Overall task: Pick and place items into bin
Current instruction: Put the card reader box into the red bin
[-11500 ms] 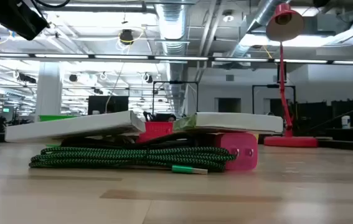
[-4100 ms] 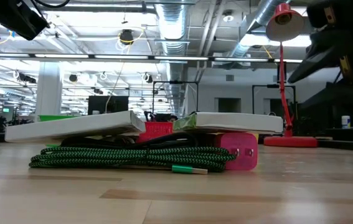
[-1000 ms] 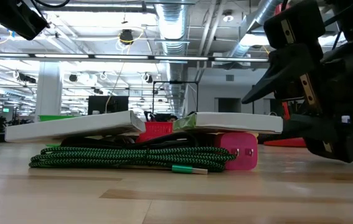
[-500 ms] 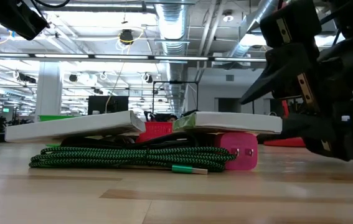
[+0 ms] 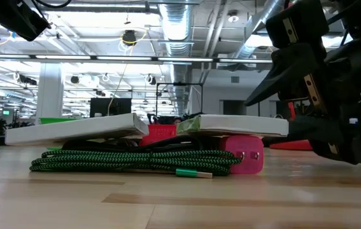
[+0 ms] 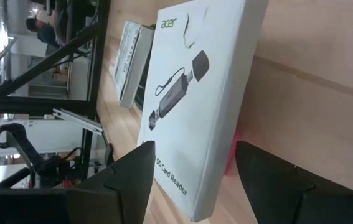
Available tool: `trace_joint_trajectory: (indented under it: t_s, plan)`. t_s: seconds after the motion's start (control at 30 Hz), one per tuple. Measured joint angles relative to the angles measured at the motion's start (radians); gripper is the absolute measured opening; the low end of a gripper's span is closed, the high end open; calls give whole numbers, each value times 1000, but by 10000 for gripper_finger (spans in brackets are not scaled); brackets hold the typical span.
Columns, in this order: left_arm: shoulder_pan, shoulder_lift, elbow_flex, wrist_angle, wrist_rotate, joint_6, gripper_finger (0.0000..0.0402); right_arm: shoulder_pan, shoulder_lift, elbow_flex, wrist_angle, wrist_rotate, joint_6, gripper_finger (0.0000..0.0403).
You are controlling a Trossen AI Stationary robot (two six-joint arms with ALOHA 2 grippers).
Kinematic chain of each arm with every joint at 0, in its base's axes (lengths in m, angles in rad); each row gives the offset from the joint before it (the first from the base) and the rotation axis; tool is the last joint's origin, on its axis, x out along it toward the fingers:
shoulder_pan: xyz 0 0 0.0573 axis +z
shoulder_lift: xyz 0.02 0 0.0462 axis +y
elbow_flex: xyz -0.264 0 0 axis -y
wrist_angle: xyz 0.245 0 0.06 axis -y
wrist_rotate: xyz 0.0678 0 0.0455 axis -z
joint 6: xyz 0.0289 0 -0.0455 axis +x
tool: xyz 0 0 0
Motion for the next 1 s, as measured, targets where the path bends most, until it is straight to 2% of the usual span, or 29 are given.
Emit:
trace_joint_trajectory:
  t_s: [0.27,0.5,0.67,0.83,1.0]
  plan:
    - [0,0,0,0,0,0,0,0,35,32,3,-1,2,219]
    - [0,0,0,0,0,3,0,-20,124,95,62,-73,-2,219]
    - [0,0,0,0,0,8,0,-29,123,95,69,-81,-5,214]
    - [0,0,0,0,0,4,0,-30,121,94,66,-82,-5,184]
    - [0,0,0,0,0,3,0,-30,122,94,66,-82,-5,130]
